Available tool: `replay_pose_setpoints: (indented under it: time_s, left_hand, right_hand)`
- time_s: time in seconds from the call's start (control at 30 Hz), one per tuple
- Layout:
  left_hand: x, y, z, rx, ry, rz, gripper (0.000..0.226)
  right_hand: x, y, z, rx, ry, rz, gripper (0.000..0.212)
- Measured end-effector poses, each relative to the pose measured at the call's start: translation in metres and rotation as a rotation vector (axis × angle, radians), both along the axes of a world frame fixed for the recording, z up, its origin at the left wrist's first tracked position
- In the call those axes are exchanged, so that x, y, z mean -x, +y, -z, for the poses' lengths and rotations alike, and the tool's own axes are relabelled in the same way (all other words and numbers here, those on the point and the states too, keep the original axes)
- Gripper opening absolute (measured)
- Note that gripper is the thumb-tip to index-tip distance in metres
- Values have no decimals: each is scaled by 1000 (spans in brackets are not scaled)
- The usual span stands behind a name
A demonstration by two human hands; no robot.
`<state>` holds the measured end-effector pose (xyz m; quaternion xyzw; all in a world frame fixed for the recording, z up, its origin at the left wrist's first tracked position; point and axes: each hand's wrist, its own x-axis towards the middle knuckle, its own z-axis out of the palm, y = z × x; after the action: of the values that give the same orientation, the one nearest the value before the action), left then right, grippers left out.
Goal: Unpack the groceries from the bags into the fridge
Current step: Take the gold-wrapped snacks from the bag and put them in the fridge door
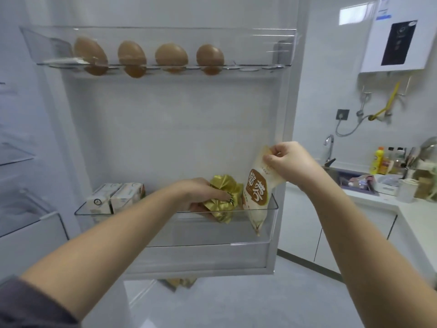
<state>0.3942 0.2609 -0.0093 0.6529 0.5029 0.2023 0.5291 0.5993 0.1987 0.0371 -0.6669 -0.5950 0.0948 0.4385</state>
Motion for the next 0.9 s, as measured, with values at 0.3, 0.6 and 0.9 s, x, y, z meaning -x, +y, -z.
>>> replay_pose_setpoints:
  time_s: [0.3, 0.6, 0.9]
  left_hand:
    - [-15, 9, 9, 255, -4, 104, 23]
    - [-28, 9, 8, 248, 168, 195, 19]
    - [-41, 9, 8, 218, 259, 191, 17]
  right_hand:
    - [0, -1, 9, 45, -122, 61, 23]
    - [-2, -4, 16, 71, -67, 28, 15]
    - [4, -21, 25, 121, -118, -4, 21]
